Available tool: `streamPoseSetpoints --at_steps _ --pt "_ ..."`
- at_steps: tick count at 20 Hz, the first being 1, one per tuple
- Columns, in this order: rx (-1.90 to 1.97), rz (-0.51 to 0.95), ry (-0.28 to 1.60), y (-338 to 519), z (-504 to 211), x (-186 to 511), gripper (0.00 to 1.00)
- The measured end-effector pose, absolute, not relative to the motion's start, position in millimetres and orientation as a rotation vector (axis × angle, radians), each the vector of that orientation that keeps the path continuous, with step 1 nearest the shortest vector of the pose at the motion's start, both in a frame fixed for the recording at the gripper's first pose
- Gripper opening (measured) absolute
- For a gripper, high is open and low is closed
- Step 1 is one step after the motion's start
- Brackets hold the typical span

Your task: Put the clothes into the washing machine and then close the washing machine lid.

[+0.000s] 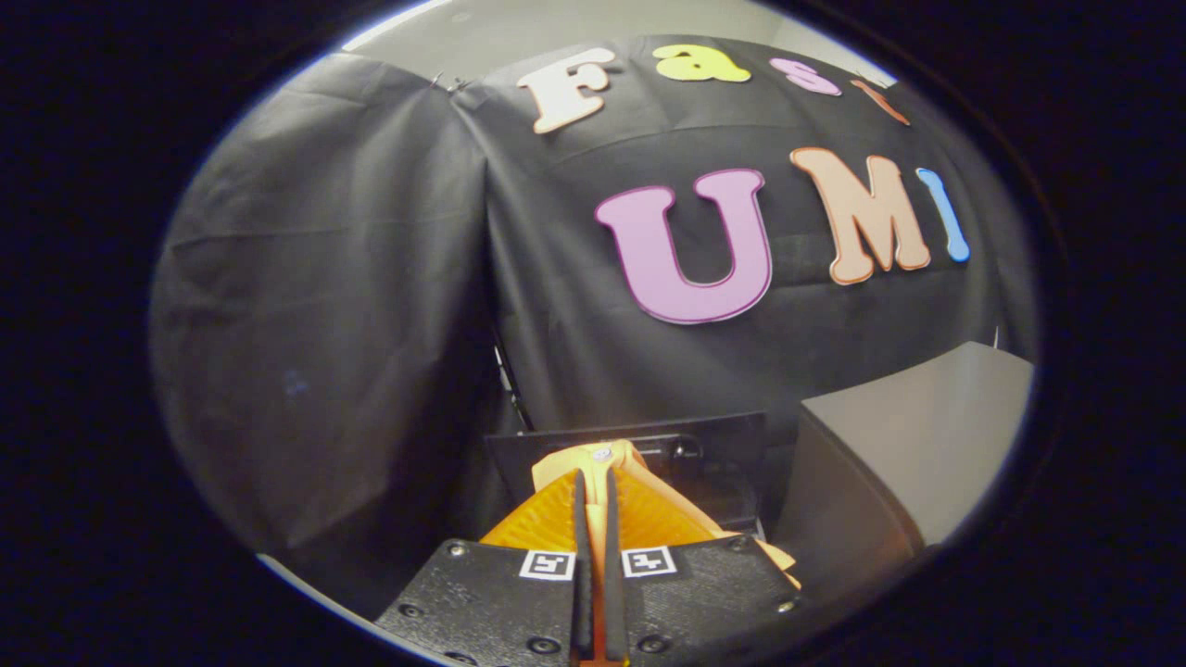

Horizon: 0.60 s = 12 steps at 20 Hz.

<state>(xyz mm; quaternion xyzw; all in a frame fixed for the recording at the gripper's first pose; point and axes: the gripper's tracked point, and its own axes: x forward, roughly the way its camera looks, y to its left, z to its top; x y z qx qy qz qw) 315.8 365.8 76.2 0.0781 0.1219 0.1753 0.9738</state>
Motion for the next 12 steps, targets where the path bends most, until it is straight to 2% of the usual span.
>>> streamPoseSetpoints --at_steps 6,12 --pt "0.161 0.402 0.381 404 -30 317 0.04" --pt "0.162 0.355 0.457 407 -104 331 0.05"
